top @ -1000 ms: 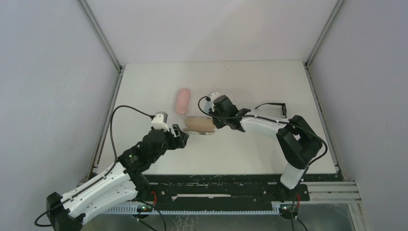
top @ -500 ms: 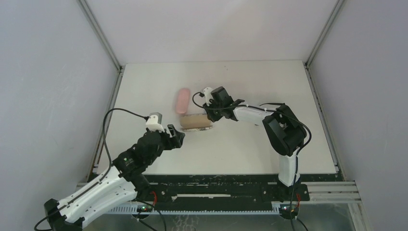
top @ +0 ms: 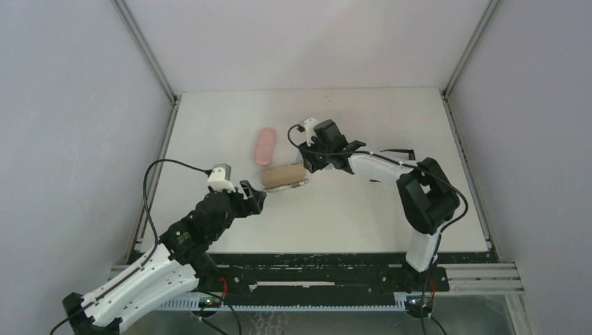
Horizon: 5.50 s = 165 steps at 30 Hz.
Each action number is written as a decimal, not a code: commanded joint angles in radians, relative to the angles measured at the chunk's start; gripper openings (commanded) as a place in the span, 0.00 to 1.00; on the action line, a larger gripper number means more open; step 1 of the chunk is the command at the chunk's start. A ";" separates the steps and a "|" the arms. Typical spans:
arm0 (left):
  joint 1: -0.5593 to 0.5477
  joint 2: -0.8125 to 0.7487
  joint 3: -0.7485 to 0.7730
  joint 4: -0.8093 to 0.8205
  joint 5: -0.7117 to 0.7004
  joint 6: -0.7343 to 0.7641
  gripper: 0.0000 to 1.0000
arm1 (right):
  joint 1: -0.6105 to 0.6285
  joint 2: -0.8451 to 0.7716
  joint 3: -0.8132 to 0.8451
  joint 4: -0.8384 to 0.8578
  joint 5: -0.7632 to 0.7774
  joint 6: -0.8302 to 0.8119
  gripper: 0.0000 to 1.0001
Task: Organize the sunglasses
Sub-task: Move the sunglasses case to the center of the board, then pick up the glasses cleaning cloth from the center of the board, then place the glasses cleaning cloth at the center of the board, then fold the glasses cleaning cloth at the center of the board.
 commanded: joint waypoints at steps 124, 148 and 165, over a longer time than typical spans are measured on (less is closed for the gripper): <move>0.006 -0.070 0.036 0.029 0.151 0.103 0.82 | 0.173 -0.239 -0.120 -0.296 0.218 -0.045 0.30; 0.007 0.099 0.054 0.108 0.223 0.122 0.81 | 0.169 -0.301 -0.313 -0.333 0.250 0.587 0.30; 0.006 0.107 0.052 0.115 0.235 0.121 0.81 | 0.203 -0.225 -0.308 -0.338 0.251 0.591 0.31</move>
